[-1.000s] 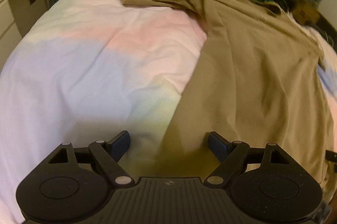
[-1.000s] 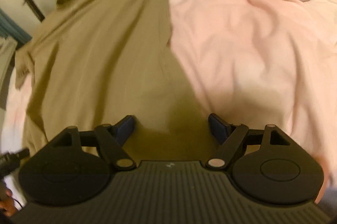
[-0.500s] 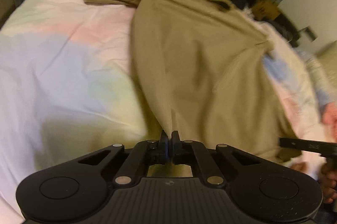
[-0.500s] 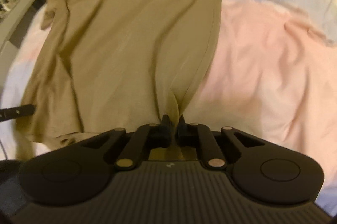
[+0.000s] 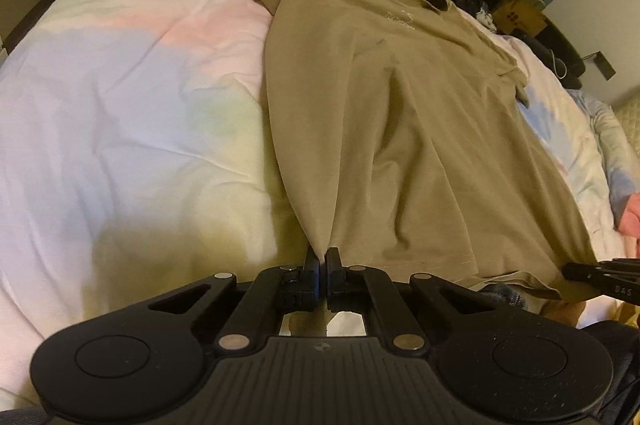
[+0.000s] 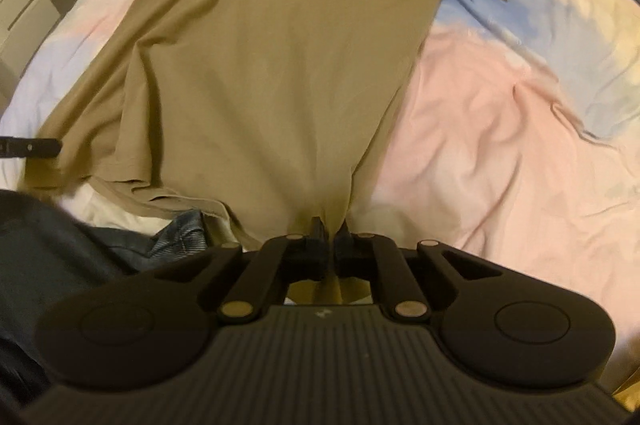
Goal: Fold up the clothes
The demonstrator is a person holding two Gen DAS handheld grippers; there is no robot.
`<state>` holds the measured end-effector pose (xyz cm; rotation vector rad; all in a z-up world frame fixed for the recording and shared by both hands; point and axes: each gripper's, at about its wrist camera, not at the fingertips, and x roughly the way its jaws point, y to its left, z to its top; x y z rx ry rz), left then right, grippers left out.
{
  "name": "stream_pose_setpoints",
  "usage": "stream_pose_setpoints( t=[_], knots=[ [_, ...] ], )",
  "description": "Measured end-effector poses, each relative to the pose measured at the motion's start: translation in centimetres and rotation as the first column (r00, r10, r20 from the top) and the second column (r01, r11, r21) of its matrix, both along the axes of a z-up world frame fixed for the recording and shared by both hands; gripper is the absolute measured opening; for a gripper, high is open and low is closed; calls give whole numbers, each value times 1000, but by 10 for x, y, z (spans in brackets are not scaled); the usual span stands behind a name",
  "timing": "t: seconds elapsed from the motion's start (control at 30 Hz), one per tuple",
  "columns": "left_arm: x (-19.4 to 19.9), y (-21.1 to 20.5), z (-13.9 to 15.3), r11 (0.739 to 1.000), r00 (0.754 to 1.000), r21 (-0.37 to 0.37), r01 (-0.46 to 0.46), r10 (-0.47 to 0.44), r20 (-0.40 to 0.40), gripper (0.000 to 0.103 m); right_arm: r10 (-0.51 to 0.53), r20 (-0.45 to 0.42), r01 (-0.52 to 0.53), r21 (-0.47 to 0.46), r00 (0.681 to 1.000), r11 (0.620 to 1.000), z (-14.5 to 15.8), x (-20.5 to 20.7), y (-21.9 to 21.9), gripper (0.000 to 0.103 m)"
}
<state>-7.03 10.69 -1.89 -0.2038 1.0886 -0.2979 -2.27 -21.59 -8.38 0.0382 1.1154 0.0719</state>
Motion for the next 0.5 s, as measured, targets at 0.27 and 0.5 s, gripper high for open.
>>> stream_pose_setpoints(
  t=[0.27, 0.5],
  knots=[
    [-8, -3, 20, 999, 997, 29, 29, -31, 74, 54, -124, 89, 120, 55, 988, 991, 13, -12, -15, 16],
    [-15, -41, 54, 997, 958, 69, 35, -53, 281, 84, -301, 350, 237, 215, 887, 947, 37, -41, -29, 77]
  ],
)
